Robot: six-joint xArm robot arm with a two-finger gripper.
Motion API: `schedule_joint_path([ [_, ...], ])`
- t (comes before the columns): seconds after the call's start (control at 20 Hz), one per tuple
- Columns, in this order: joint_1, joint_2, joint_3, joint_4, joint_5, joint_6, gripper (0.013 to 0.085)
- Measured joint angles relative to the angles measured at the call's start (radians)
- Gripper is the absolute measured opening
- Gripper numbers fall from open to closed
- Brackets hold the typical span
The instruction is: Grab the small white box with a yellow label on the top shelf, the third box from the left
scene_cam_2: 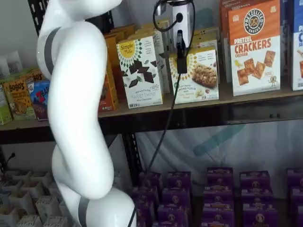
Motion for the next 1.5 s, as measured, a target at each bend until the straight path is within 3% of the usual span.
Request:
schedule_joint_path([
  [0.1,0.002,-0.003,0.006,-0.001,-0.007,0.002,0.0770],
  [0.4,0.006,-0.014,0.025,0.001,-0.027,0.005,0.0650],
  [0.55,0.007,-0.020,0.034,-0.001,-0.035,0.005,0.0650],
  [0.7,0.005,-0.024,0.038,0.002,-0.038,0.003,0.0530],
  [0.8,0.004,-0.025,0.039,0.003,-0.037,0.002,0.0490],
  [1.1,-0.001,-0.028,0.038,0.006,-0.032,-0.001,0.0490],
  [1.35,-0.006,-0.031,0.041,0.009,-0.031,-0.006,0.0370],
  [1.5,-0.008,-0.032,0.041,0.010,-0.029,-0.007,0.0370],
])
